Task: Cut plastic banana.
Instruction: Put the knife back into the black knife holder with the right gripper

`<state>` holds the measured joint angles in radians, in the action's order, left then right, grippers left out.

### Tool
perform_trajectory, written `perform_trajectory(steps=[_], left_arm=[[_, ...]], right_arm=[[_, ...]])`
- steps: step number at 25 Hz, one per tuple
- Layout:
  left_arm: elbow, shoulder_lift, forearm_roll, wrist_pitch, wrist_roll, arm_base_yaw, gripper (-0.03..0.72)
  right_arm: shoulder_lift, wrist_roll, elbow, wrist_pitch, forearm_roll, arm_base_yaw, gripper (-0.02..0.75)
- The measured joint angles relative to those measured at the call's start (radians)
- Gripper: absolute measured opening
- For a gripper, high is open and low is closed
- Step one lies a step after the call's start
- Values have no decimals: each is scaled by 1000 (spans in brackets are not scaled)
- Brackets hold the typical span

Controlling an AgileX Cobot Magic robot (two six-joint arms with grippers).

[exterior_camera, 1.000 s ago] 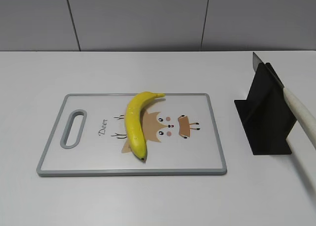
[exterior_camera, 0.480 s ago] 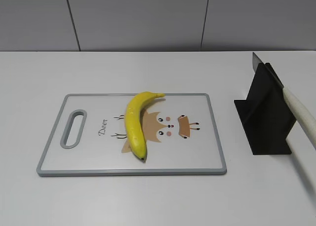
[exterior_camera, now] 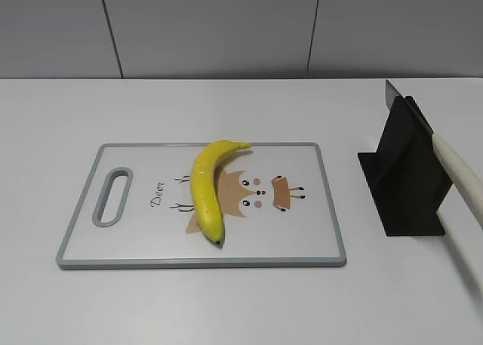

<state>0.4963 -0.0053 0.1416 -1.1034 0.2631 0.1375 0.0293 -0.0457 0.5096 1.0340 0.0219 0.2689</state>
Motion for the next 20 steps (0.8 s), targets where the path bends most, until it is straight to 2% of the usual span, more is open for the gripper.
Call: perform_trajectory(steps=[14, 17, 20], left_arm=[[0, 0, 1, 1, 0, -4, 480], [0, 0, 1, 1, 0, -31, 480], [0, 0, 3, 1, 0, -94, 480]], right_arm=[[-35, -2, -1, 3, 0, 0, 594], [-35, -2, -1, 3, 0, -18, 594], [-35, -2, -1, 3, -10, -82, 594]])
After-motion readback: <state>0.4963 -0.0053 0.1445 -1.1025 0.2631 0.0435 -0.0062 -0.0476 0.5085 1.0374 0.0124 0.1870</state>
